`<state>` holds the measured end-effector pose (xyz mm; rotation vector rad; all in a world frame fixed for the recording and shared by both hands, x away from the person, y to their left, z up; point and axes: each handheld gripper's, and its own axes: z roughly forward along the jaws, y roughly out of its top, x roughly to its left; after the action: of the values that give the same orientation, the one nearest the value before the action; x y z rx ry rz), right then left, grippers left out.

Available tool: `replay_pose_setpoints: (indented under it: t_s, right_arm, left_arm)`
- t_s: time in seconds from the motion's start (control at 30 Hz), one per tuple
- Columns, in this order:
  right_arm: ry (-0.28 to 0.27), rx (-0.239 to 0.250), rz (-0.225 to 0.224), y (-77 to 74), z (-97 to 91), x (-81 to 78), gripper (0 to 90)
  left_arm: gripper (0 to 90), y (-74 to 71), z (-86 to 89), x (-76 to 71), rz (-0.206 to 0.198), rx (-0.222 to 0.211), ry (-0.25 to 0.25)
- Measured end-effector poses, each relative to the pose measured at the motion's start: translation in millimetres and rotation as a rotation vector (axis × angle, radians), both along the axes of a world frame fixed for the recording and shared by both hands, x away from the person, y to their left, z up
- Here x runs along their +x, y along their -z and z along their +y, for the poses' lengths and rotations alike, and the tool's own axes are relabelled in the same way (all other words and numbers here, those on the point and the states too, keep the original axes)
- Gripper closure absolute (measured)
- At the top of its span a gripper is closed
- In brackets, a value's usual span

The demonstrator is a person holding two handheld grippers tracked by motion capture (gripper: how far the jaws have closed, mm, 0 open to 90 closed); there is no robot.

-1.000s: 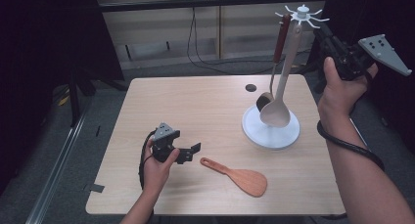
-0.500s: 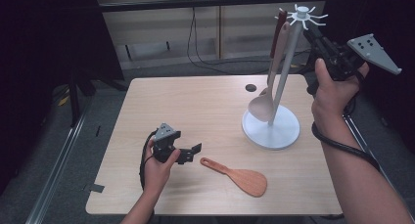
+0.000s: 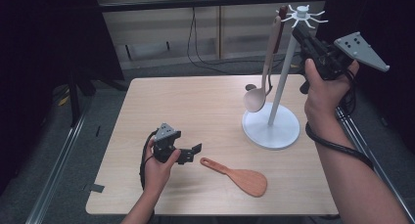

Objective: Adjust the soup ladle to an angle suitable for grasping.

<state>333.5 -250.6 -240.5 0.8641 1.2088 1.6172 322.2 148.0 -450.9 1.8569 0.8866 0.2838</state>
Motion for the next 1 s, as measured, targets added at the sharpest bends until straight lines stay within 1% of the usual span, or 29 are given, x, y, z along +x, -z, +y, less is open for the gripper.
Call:
replay_pose_setpoints:
  t_s: [0.07, 0.17, 0.23, 0.37, 0.43, 0.5, 0.57, 0.63, 0.67, 0.77, 0.83, 0.97, 1.0]
  right_arm:
    - [-0.001, 0.007, 0.001, -0.1, 1.4, 0.5, 90.0]
    - [-0.007, 0.001, 0.005, 0.0, 2.9, 2.4, 90.0]
    - [-0.008, 0.009, 0.006, -0.4, 4.4, 3.5, 90.0]
    - [-0.009, -0.001, 0.005, 0.0, 4.8, 4.0, 90.0]
    - [-0.013, 0.008, 0.005, 0.5, 5.2, 3.1, 90.0]
    - [-0.018, 0.002, 0.007, 1.9, 5.4, 1.4, 90.0]
    - [-0.034, 0.010, 0.009, 4.1, 5.9, -0.7, 90.0]
    - [-0.036, 0.010, 0.010, 6.5, 6.1, -2.1, 90.0]
    - [-0.039, 0.006, 0.010, 7.6, 5.6, -2.3, 90.0]
    - [-0.027, 0.010, 0.016, 7.6, 2.8, -1.6, 90.0]
    - [-0.016, 0.007, 0.012, 5.5, -0.3, -0.9, 90.0]
    - [-0.006, 0.019, 0.004, 1.4, -5.7, -1.0, 90.0]
    - [0.000, 0.006, 0.005, 0.8, -7.1, -1.2, 90.0]
  left_arm:
    - [2.7, -0.2, 0.2, -0.1, 0.000, 0.001, -0.001]
    - [2.7, -0.9, 0.4, 0.0, -0.005, -0.001, -0.003]
    - [2.7, -0.9, 0.5, 0.0, -0.006, -0.001, -0.004]
    - [2.7, -0.4, 0.8, -0.2, -0.003, 0.003, -0.005]
    - [2.7, -0.3, 0.7, -0.3, -0.004, 0.004, -0.003]
    - [2.7, -0.5, 0.9, -0.5, -0.005, 0.007, -0.002]
    - [2.7, -0.8, 1.3, -0.2, -0.009, 0.010, 0.002]
    - [2.7, -1.2, 1.5, -0.2, -0.011, 0.011, 0.000]
    - [2.7, -1.2, 1.1, -0.4, -0.009, 0.006, -0.001]
    - [2.7, -1.9, 1.0, -0.8, -0.012, 0.004, 0.002]
    - [2.7, -2.2, 1.2, -0.7, -0.013, 0.003, 0.002]
    - [2.7, -1.5, 1.8, -0.5, -0.011, 0.007, -0.002]
    - [2.7, -1.3, 1.7, -0.5, -0.009, 0.006, -0.001]
